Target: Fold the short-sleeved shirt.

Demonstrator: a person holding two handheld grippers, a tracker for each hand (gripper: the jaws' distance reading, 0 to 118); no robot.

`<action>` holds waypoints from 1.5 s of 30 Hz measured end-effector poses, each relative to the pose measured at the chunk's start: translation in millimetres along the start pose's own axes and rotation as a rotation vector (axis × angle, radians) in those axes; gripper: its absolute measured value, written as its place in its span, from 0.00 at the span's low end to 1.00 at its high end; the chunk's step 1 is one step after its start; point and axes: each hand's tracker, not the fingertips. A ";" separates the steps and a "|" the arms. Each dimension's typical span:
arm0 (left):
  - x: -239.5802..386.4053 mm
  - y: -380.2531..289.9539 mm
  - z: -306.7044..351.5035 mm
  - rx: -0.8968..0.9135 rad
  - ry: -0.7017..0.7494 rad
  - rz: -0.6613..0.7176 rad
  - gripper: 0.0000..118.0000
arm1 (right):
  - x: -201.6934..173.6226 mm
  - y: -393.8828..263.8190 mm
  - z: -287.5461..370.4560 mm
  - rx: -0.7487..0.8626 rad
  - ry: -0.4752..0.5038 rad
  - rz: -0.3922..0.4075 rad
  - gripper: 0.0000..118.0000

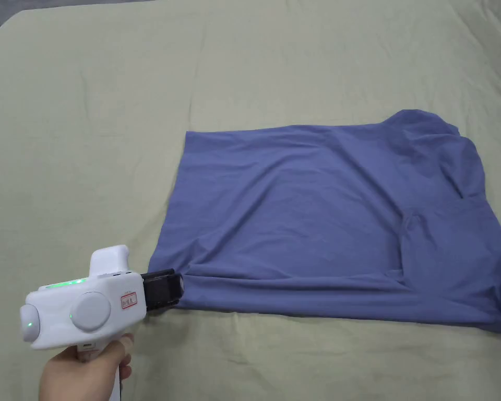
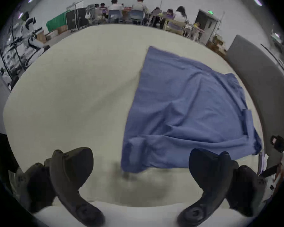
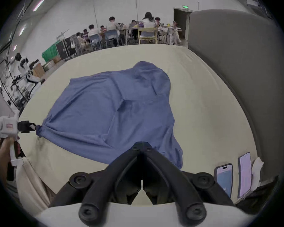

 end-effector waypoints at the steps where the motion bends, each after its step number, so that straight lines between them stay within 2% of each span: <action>1: -2.7 1.2 -8.1 -0.012 0.000 -0.001 1.00 | 5.9 -0.2 -2.8 -0.019 -0.006 -0.023 0.02; 4: 0.7 -7.4 -35.6 -0.087 0.042 -0.022 0.98 | 18.0 -3.7 -10.4 -0.053 -0.036 -0.038 0.02; 5: -1.7 -3.5 -27.8 -0.085 0.028 -0.020 0.90 | 21.4 -5.0 -12.7 -0.066 -0.059 -0.034 0.02; 6: 1.6 -8.3 -27.6 -0.077 0.031 -0.017 0.87 | 25.0 -6.3 -15.5 -0.080 -0.079 -0.025 0.02; 7: 2.6 -12.2 -22.1 -0.051 0.039 -0.031 0.79 | 28.6 -7.6 -18.7 -0.091 -0.093 -0.024 0.02; 8: 3.4 -14.3 -17.7 -0.033 0.041 -0.040 0.63 | 31.7 -9.8 -21.9 -0.099 -0.098 -0.026 0.02; 9: 3.0 -3.4 -5.4 -0.002 0.048 -0.047 0.30 | 35.1 -11.6 -26.5 -0.111 -0.096 -0.027 0.02; 10: 0.5 -3.3 2.3 0.028 0.009 -0.033 0.07 | 37.8 -13.1 -30.2 -0.124 -0.093 -0.028 0.02; 11: 0.0 -5.7 6.5 0.035 0.035 -0.025 0.04 | 40.1 -14.4 -33.4 -0.133 -0.085 -0.029 0.02; 13: 6.1 -2.3 21.2 0.017 -0.158 0.058 0.04 | 46.3 -17.0 -42.9 -0.147 -0.082 -0.036 0.02; 15: 11.0 -7.4 30.4 0.023 -0.133 0.059 0.04 | 49.9 -19.3 -50.2 -0.161 -0.077 -0.032 0.04; 16: 13.2 -9.1 34.7 0.031 -0.140 0.048 0.04 | 50.6 -20.4 -53.0 -0.161 -0.079 -0.028 0.21; 17: 16.5 1.0 41.2 0.051 -0.160 0.037 0.04 | 50.9 -20.9 -55.4 -0.167 -0.084 -0.026 0.58; 18: 17.2 1.2 45.3 0.070 -0.169 0.032 0.04 | 52.6 -21.6 -59.4 -0.191 -0.075 -0.028 1.00; 20: 18.4 -0.7 50.1 0.074 -0.177 0.043 0.04 | 56.8 -27.2 -65.4 -0.251 -0.040 -0.061 0.98; 21: 17.2 7.7 48.9 0.084 -0.175 0.041 0.04 | 63.1 -25.8 -61.5 -0.201 -0.026 -0.068 1.00; 23: 14.8 5.9 48.0 0.086 -0.175 0.052 0.04 | 67.6 -28.4 -67.2 -0.275 0.002 -0.128 1.00; 25: 9.2 8.7 42.6 0.074 -0.171 0.083 0.04 | 80.6 -45.3 -103.9 -0.284 0.017 -0.157 0.98; 26: 7.1 7.0 41.8 0.075 -0.171 0.095 0.04 | 81.7 -46.7 -103.5 -0.241 0.025 -0.146 0.89; 27: 5.0 4.3 40.9 0.073 -0.174 0.111 0.04 | 74.3 -42.4 -96.8 -0.215 0.025 -0.115 0.57; 28: 3.1 4.3 38.7 0.069 -0.172 0.125 0.04 | 60.5 -35.9 -85.2 -0.203 -0.021 -0.084 0.27; 29: 1.4 5.7 35.9 0.064 -0.173 0.132 0.04 | 58.9 -33.8 -82.9 -0.193 -0.021 -0.101 0.07; 31: 0.3 2.2 34.8 0.061 -0.168 0.146 0.04 | 66.0 -27.4 -79.0 -0.207 0.059 -0.204 0.06; 34: -3.1 7.8 35.6 0.057 -0.205 0.247 0.04 | 73.2 -17.4 -69.9 -0.173 0.078 -0.322 0.06; 36: -2.6 18.3 39.2 0.071 -0.227 0.278 0.04 | 76.6 -1.9 -62.0 -0.102 0.148 -0.372 0.06; 38: 0.8 37.1 40.0 0.073 -0.230 0.292 0.04 | 76.9 23.6 -64.7 -0.090 0.133 -0.364 0.06; 42: 14.5 84.5 35.0 0.099 -0.241 0.323 0.04 | 53.7 80.9 -89.9 -0.049 0.070 -0.337 0.06; 45: 19.7 121.0 18.5 0.105 -0.250 0.366 0.04 | 57.9 114.0 -124.7 -0.053 0.046 -0.328 0.06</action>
